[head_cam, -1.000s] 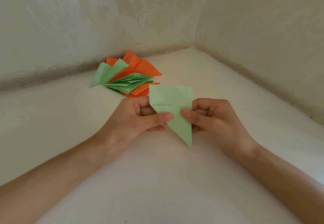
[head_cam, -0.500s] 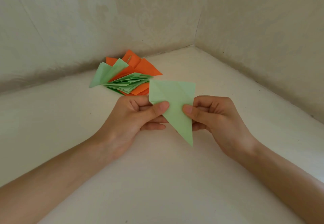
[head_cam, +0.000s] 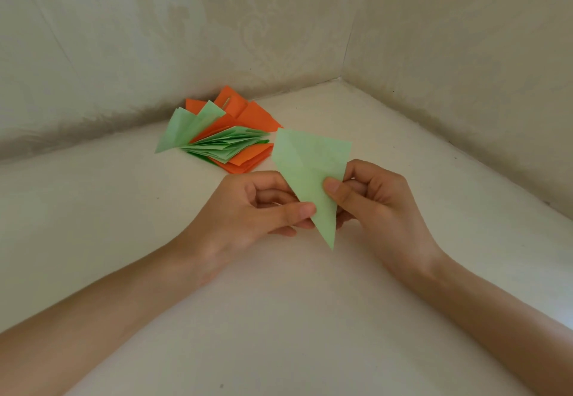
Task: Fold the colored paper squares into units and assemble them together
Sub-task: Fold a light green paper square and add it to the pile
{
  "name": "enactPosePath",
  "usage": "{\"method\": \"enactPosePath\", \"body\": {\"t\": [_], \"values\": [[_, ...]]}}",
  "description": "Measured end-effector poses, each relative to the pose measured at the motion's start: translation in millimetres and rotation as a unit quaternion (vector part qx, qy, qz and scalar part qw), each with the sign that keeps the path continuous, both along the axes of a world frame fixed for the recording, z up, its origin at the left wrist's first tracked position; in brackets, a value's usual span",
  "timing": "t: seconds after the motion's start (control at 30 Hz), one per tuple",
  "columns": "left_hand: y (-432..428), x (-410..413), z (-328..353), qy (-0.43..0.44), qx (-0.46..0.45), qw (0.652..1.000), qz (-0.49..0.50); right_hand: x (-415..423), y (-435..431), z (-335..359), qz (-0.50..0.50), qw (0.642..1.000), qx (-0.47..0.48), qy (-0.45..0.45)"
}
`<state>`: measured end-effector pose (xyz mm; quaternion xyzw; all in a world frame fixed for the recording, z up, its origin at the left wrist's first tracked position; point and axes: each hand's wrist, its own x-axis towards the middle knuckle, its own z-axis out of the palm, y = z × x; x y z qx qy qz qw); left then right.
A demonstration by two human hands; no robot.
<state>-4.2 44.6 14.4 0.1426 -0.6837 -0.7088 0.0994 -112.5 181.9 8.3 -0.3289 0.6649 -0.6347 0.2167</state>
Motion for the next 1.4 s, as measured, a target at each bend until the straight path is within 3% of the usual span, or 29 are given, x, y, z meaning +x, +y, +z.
{"method": "enactPosePath", "body": {"t": [0.2, 0.57, 0.83, 1.0, 1.17, 1.3, 1.4], "values": [[-1.0, -2.8, -3.7, 0.002, -0.011, 1.0, -0.003, 1.6, -1.5, -5.3, 0.016, 1.0, 0.003, 0.019], [-8.1, -0.8, -2.4, 0.042, 0.08, 0.992, 0.088, -1.8, -0.7, -7.0, 0.057, 0.998, -0.026, 0.003], [-7.0, -0.2, -2.5, 0.058, 0.048, 0.992, 0.1, 3.7, -0.3, 0.7, 0.147, 0.987, 0.068, 0.021], [-6.7, 0.8, -2.7, 0.015, -0.019, 0.997, 0.072, -0.7, -0.7, 2.4, 0.053, 0.998, 0.002, -0.029], [-4.7, 3.3, -5.8, -0.003, -0.11, 0.993, 0.04, -4.6, -3.3, -3.3, -0.018, 0.998, 0.02, 0.064], [-4.4, 3.0, -7.7, 0.024, -0.102, 0.994, 0.044, 0.8, -1.4, -4.0, 0.004, 0.994, 0.024, 0.108], [-6.5, 1.6, -10.2, 0.019, -0.089, 0.995, 0.046, 4.7, 0.7, -4.7, -0.03, 0.977, 0.043, 0.205]]}}
